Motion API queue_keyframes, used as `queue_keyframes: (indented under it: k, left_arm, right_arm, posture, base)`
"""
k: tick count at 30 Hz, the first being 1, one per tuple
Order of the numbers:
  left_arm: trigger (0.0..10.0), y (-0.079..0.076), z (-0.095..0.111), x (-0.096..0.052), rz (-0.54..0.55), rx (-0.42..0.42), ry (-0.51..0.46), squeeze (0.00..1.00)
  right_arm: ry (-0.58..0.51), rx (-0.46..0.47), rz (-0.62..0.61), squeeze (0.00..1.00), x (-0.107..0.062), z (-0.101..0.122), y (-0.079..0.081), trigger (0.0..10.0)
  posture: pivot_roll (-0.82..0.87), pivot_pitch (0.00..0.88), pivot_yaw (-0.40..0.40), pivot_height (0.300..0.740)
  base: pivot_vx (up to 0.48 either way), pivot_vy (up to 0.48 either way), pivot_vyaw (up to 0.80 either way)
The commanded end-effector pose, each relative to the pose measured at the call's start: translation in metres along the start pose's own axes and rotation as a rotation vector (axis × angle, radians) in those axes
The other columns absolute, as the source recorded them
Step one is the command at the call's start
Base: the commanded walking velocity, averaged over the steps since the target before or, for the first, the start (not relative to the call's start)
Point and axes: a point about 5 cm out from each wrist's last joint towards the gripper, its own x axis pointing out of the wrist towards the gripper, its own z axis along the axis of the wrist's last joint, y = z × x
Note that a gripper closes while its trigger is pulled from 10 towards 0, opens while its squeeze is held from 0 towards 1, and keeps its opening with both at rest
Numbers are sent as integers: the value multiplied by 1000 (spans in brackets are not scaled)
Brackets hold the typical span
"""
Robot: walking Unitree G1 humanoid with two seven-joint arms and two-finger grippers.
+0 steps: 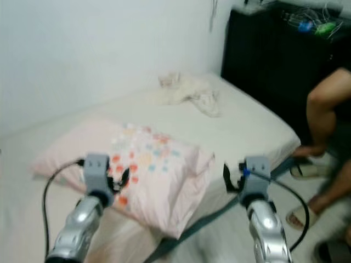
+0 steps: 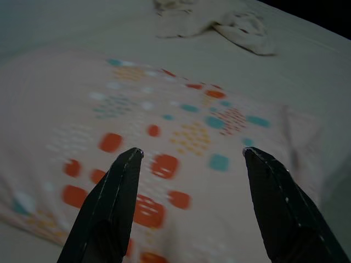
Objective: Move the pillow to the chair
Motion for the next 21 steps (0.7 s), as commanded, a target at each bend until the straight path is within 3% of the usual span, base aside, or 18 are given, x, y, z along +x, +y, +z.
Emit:
queue_keyframes:
  k: [1, 10, 12, 16, 20, 21]
  left_arm:
    - [10000, 8, -7, -4, 27, 16, 27, 0]
    - [10000, -3, -8, -5, -14, 14, 34, 0]
    - [10000, -4, -8, -6, -18, 17, 34, 0]
    - [10000, -7, -8, -6, -35, 26, 32, 0]
    - [10000, -9, -8, -6, -49, 30, 31, 0]
    - [10000, -10, -7, -6, -52, 32, 30, 0]
  right_arm:
    - [-4, 6, 42, 0, 1, 1, 10, 10000]
    - [33, 9, 116, 0, -4, -5, 15, 10000]
    - [40, 27, 105, 0, -4, -7, 14, 10000]
    - [79, 27, 64, 0, -6, -13, 7, 10000]
    - [138, 58, -57, 0, -5, -22, -11, 10000]
    - [147, 103, -94, 0, -5, -24, -16, 10000]
  posture:
    - [-124, 106, 61, 740]
    - [-129, 110, 65, 740]
    - [-130, 113, 67, 740]
    - [-130, 115, 70, 740]
    - [-129, 118, 72, 740]
    - [-127, 119, 74, 740]
  base:
    - [0, 0, 0]
    - [0, 0, 794]
    - [0, 0, 0]
    - [0, 0, 0]
    - [0, 0, 0]
    - [0, 0, 0]
